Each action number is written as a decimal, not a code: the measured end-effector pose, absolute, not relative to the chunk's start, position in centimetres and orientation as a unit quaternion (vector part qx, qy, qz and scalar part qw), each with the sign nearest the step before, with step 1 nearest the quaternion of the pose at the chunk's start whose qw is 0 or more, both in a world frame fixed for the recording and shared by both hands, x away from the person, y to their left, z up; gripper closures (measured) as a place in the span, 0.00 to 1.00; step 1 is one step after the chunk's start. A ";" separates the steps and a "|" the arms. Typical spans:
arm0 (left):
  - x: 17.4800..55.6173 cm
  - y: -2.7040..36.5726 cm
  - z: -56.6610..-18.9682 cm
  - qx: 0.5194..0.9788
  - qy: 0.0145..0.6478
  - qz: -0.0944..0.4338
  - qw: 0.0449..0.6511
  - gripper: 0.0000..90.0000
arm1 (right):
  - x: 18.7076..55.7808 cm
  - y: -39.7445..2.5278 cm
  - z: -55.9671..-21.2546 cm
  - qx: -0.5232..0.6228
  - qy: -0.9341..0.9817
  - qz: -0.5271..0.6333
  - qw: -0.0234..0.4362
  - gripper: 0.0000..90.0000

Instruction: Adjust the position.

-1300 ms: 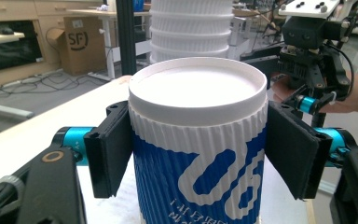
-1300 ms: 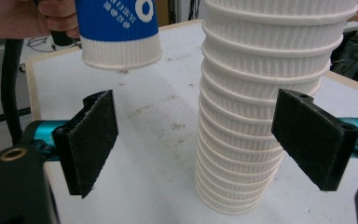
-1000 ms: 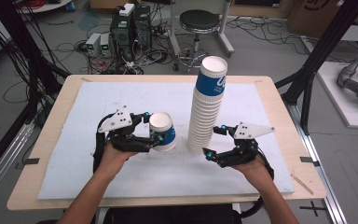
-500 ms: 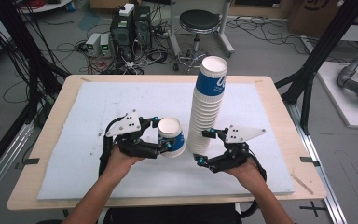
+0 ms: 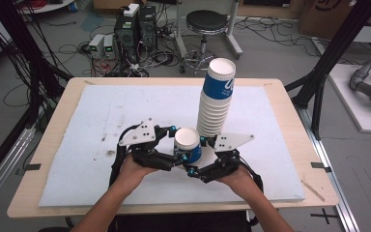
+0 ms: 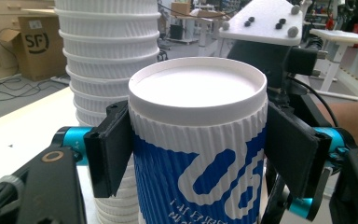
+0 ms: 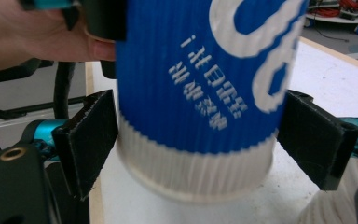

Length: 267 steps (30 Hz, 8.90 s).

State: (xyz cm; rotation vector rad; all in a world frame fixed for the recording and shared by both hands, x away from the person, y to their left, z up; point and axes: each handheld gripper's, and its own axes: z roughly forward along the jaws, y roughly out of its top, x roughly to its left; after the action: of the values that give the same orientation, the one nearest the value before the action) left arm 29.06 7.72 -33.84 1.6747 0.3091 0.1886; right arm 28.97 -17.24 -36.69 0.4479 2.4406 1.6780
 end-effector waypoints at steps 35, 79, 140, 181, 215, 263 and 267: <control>30.0 8.8 -34.0 0.729 0.114 0.025 0.674 0.33 | 29.5 -17.9 -37.2 0.132 0.821 0.553 0.045 0.16; 30.2 9.2 -33.8 0.730 0.099 0.004 0.677 0.33 | 29.6 -19.3 -36.2 0.115 0.842 0.526 0.035 0.19; 30.6 9.2 -35.5 0.729 0.071 -0.035 0.680 0.32 | 29.6 -20.7 -35.6 0.109 0.801 0.589 -0.002 0.22; 30.6 8.9 -36.2 0.741 0.081 -0.036 0.665 0.32 | 29.6 -21.7 -34.3 0.149 0.762 0.631 -0.009 0.19; 30.3 8.1 -36.8 0.766 0.080 -0.018 0.638 0.32 | 29.1 -21.8 -32.8 0.149 0.753 0.641 0.011 0.20; 30.9 11.6 -36.0 0.728 0.152 0.100 0.660 0.29 | 28.2 -24.2 -32.6 0.108 0.803 0.583 0.068 0.19; 31.1 13.0 -35.6 0.713 0.170 0.127 0.669 0.29 | 28.3 -26.2 -32.4 0.123 0.800 0.580 0.090 0.19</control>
State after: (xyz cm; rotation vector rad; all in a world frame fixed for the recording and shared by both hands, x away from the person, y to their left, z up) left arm 31.14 13.02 -35.64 1.6075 0.3834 0.2861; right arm 28.27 -26.24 -32.42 0.3668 2.3779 1.7255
